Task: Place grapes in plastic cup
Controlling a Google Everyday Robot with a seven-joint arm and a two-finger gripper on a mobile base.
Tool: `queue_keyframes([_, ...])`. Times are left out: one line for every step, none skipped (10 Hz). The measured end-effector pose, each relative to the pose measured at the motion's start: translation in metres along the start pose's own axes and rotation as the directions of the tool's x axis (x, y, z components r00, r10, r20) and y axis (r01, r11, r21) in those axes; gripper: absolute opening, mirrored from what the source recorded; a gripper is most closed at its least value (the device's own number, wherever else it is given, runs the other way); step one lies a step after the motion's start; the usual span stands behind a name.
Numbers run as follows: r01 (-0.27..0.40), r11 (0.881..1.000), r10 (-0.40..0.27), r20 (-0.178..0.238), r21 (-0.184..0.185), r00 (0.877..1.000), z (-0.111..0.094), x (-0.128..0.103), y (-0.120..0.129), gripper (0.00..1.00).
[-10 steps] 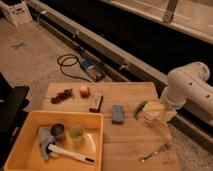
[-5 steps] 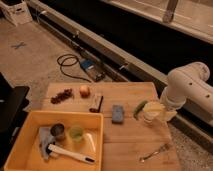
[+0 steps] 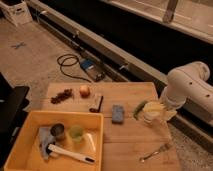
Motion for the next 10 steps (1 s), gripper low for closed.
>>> queue_keyframes([0.003, 1.0, -0.003, 0.004, 0.002, 1.0, -0.001, -0.001, -0.002, 0.65])
queue_keyframes([0.01, 1.0, -0.01, 0.009, 0.008, 1.0, -0.002, -0.004, -0.007, 0.65])
queue_keyframes([0.026, 0.999, -0.027, 0.016, 0.021, 1.0, -0.004, -0.011, -0.015, 0.65])
queue_keyframes([0.047, 0.998, -0.047, 0.021, 0.032, 0.999, -0.005, -0.021, -0.023, 0.65])
queue_keyframes([0.079, 0.996, -0.08, 0.021, 0.047, 0.997, -0.006, -0.037, -0.033, 0.65])
queue_keyframes([0.115, 0.991, -0.116, 0.022, 0.062, 0.993, -0.008, -0.056, -0.042, 0.65])
queue_keyframes([0.155, 0.985, -0.157, 0.026, 0.076, 0.987, -0.009, -0.081, -0.051, 0.65])
queue_keyframes([0.206, 0.974, -0.209, 0.03, 0.09, 0.977, -0.01, -0.111, -0.06, 0.65])
queue_keyframes([0.249, 0.964, -0.253, 0.035, 0.098, 0.967, -0.01, -0.135, -0.066, 0.65])
queue_keyframes([0.297, 0.949, -0.303, 0.045, 0.106, 0.952, -0.01, -0.162, -0.073, 0.65])
